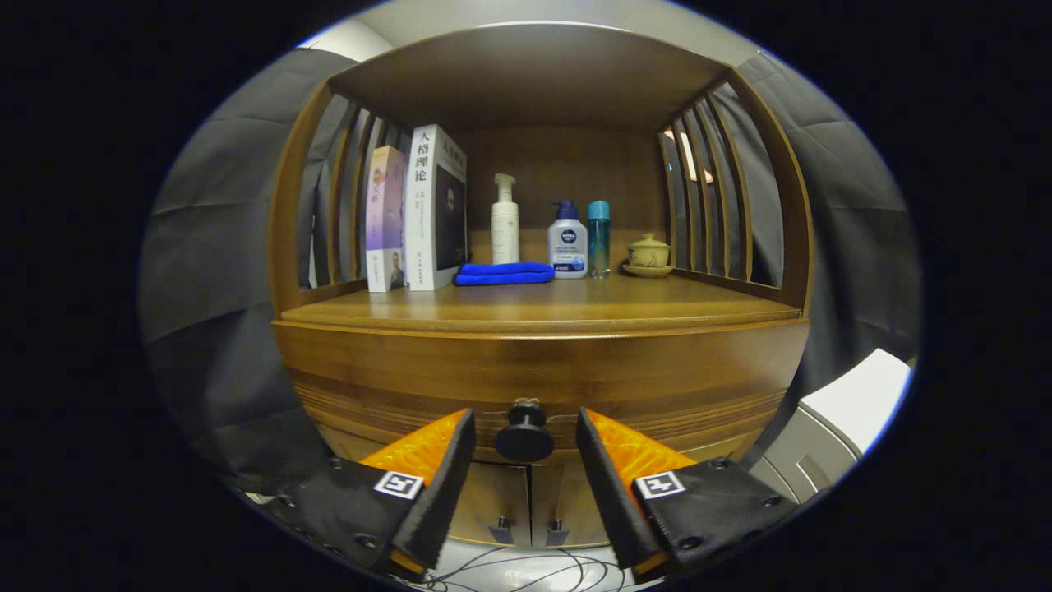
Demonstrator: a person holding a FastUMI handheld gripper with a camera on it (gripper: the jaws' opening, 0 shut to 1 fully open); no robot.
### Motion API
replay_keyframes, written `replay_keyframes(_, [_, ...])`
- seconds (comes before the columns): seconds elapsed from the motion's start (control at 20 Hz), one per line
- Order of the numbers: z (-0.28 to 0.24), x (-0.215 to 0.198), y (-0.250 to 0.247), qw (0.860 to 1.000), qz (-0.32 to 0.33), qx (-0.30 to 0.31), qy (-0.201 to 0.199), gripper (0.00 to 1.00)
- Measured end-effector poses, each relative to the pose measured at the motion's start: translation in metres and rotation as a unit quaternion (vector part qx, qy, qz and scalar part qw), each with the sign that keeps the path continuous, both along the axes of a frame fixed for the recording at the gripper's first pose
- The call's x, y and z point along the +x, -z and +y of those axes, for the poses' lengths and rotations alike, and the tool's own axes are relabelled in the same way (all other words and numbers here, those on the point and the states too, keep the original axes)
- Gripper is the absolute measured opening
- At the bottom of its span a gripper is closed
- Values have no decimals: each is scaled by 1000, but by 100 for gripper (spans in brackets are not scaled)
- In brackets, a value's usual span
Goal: Pull open the drawer, take out the items inside it, and place them on the countertop above the cabinet.
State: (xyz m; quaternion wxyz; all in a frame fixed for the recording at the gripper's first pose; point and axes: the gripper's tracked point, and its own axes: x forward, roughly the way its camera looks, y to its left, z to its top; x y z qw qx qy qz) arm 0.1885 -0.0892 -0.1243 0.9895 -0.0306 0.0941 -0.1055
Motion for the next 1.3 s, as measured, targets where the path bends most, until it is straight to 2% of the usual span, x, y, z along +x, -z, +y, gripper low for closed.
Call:
replay_keyframes(0.1, [-2, 9, 11, 1000, 13, 10, 2, 70])
replay_keyframes(0.3, [-5, 18, 29, 999, 44, 10, 1, 71])
replay_keyframes(0.35, [1, 24, 34, 999, 44, 20, -14, 71])
replay_keyframes(0.55, [-1, 22, 32, 999, 41, 8, 2, 41])
replay_keyframes(0.7, [-1, 22, 32, 999, 43, -12, 0, 29])
replay_keyframes(1.3, [9, -31, 33, 998, 50, -23, -23, 29])
